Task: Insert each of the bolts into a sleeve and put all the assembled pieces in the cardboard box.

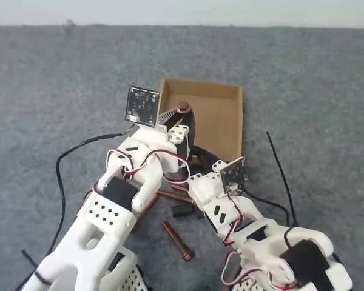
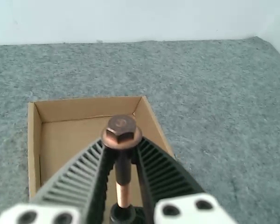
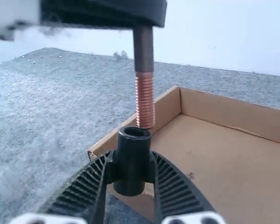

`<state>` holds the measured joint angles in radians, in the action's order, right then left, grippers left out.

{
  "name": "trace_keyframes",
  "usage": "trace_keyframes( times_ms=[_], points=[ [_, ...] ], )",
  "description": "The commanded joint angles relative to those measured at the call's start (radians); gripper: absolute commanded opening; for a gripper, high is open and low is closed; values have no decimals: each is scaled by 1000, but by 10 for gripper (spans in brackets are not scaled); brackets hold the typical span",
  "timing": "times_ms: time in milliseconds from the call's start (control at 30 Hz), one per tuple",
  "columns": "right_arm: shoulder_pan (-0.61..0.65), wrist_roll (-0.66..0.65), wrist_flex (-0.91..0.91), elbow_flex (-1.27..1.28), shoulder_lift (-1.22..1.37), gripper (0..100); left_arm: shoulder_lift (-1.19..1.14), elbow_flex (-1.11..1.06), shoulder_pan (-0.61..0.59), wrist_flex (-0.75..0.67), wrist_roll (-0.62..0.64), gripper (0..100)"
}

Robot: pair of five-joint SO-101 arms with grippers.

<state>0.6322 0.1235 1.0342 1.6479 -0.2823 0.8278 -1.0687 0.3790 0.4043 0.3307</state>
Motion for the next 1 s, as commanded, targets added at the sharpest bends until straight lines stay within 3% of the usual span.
trace_keyframes(
  times_ms=[0,967],
  points=[
    [4,-20,-1,18,-42,6,58,74,-11,5,9,12],
    [1,-25,-2,18,-41,6,48,33,18,64,-34,12]
  ],
)
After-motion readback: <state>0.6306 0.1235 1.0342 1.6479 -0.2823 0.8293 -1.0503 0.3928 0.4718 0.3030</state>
